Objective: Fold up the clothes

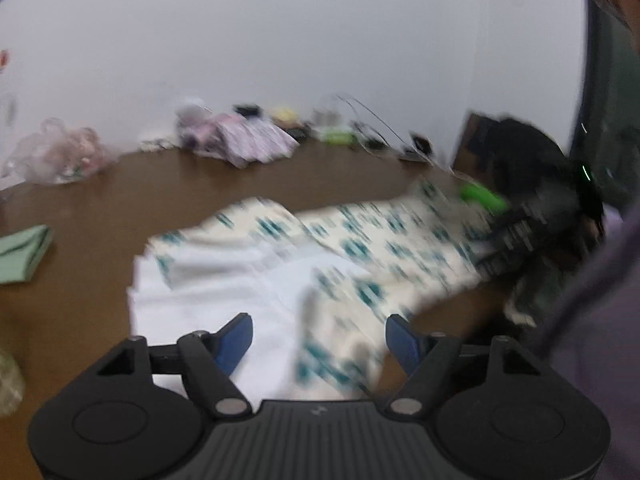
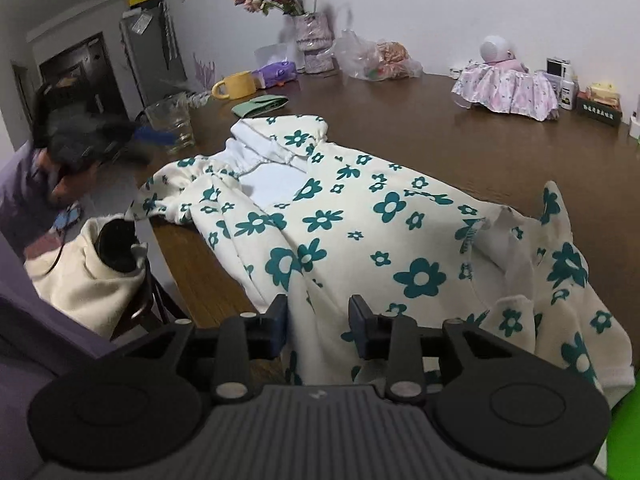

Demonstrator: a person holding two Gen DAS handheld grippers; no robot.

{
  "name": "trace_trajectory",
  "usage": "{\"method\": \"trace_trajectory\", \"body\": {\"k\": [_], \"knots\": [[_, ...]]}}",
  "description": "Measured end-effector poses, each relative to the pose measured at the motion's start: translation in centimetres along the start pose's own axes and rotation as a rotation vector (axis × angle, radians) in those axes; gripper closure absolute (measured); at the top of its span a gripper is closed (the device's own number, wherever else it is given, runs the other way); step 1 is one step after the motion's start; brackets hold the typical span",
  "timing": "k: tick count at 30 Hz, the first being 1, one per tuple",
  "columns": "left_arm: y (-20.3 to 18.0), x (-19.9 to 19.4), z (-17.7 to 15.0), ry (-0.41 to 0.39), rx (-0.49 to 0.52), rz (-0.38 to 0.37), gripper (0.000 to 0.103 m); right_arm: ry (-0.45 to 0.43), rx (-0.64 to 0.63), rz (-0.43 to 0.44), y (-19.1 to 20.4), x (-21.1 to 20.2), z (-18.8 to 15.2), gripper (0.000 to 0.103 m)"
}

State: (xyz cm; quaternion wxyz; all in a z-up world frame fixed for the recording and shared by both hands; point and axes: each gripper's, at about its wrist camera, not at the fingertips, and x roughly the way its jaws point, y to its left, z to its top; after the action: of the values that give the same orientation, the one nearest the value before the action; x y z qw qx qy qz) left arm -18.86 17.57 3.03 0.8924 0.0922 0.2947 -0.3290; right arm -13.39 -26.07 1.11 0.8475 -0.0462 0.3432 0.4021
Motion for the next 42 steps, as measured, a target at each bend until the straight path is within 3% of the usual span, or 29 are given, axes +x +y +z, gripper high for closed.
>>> {"method": "trace_trajectory", "body": {"k": [3,5,6,7,8,9,11,14,19,24,26,28,29,31,33,35,36,42], "knots": [[-1.5,2.0,-0.6,0.086,0.084,0.056,0.03,-0.001,0.0,-0.002,-0.2,0.1,0.1,0.071],[-1.7,2.7,-0.7,0.126,0.117,0.073,0.036,-0.004,0.0,-0.002,-0.2,0.1,0.0,0.07],[-1.4,2.4,-0.6,0.131,0.113,0.063,0.048,-0.007,0.0,-0.002,-0.1,0.0,-0.1,0.071],[-1.0,2.2,-0.5,0.137,0.11,0.053,0.081,-0.011,-0.002,-0.005,-0.1,0.0,-0.3,0.071],[-0.5,2.1,-0.2,0.148,0.107,0.053,0.093,-0.015,-0.005,-0.008,0.0,-0.1,-0.4,0.071],[0.2,1.9,0.2,0.16,0.096,0.043,0.094,-0.02,-0.009,-0.01,0.1,-0.2,-0.5,0.071],[1.7,1.6,1.0,0.167,0.083,-0.008,0.095,-0.029,-0.015,-0.014,0.2,-0.2,-0.7,0.071],[3.3,1.5,3.1,0.173,0.115,-0.024,0.096,-0.04,-0.012,-0.008,0.0,-0.2,-0.9,0.071],[5.6,0.8,6.1,0.186,0.177,0.12,0.089,-0.046,-0.004,-0.007,0.0,-0.3,-1.0,0.071],[6.9,-0.6,6.0,0.17,0.159,0.275,0.088,-0.057,0.007,-0.02,0.2,-0.2,-1.1,0.071],[6.9,-0.6,5.9,0.13,0.101,0.333,0.085,-0.059,0.011,-0.023,0.2,-0.2,-1.1,0.071],[6.8,-0.8,5.9,0.007,-0.047,0.369,0.074,-0.059,0.008,-0.027,0.3,-0.1,-1.1,0.071],[6.7,-0.7,5.8,-0.054,-0.138,0.37,0.07,-0.06,0.01,-0.029,0.3,-0.1,-1.1,0.071],[5.6,0.3,5.5,-0.104,-0.218,0.339,0.067,-0.061,0.014,-0.032,0.4,-0.1,-1.1,0.071],[3.8,0.9,5.2,-0.114,-0.192,0.314,0.067,-0.061,0.016,-0.037,0.5,-0.1,-1.1,0.071],[2.8,0.7,4.7,-0.135,-0.2,0.263,0.058,-0.059,0.013,-0.045,0.7,-0.1,-1.1,0.071],[2.6,1.2,4.6,-0.128,-0.21,0.251,0.052,-0.058,0.011,-0.047,0.8,-0.1,-1.1,0.071],[1.5,5.0,3.9,-0.039,-0.252,0.216,0.055,-0.056,0.017,-0.045,0.7,0.1,-0.9,0.071]]}}
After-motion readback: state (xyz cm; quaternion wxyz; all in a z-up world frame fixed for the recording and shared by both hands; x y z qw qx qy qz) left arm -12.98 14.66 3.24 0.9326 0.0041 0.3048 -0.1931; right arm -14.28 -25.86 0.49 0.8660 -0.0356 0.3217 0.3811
